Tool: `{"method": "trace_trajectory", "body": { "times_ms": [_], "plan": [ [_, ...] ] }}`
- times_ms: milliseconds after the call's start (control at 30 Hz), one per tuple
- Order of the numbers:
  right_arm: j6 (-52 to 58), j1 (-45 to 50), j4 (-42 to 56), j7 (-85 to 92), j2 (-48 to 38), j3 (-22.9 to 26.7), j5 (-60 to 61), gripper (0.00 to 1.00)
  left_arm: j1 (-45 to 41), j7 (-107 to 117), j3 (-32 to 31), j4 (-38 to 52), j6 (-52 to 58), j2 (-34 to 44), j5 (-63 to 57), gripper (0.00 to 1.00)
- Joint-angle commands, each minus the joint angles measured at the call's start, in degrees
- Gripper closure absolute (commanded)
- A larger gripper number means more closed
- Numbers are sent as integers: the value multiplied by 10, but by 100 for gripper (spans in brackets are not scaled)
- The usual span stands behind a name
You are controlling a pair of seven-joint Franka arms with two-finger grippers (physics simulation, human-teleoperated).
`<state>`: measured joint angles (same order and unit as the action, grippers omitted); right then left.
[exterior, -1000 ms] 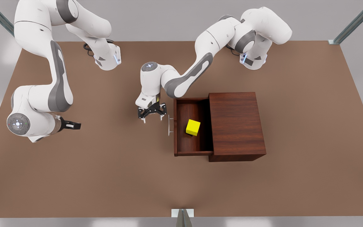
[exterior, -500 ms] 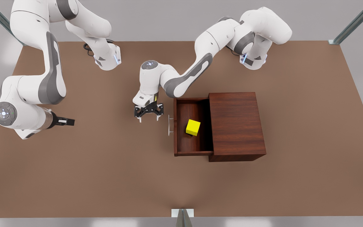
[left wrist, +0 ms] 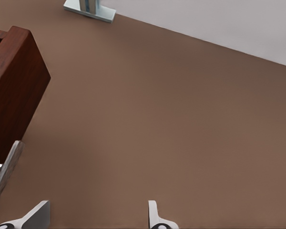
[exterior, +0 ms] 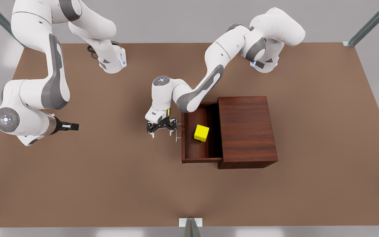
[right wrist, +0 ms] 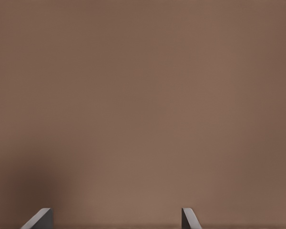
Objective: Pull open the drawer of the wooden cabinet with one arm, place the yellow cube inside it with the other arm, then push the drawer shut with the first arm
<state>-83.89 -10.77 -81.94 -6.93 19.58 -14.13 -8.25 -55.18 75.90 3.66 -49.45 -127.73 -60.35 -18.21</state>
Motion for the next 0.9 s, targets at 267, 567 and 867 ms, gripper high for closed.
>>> {"method": "trace_trajectory", "body": {
  "times_ms": [267,567,867],
  "plan": [
    [0,0,0,5,-1,0,-1,0,-8,-90,1,-17,95,15,-3,0],
    [0,0,0,2,0,-1,-2,0,-5,-111,1,-37,131,38,0,0],
    [0,0,0,-3,0,-1,-3,0,24,-153,1,-86,132,74,5,0]
  ]
}}
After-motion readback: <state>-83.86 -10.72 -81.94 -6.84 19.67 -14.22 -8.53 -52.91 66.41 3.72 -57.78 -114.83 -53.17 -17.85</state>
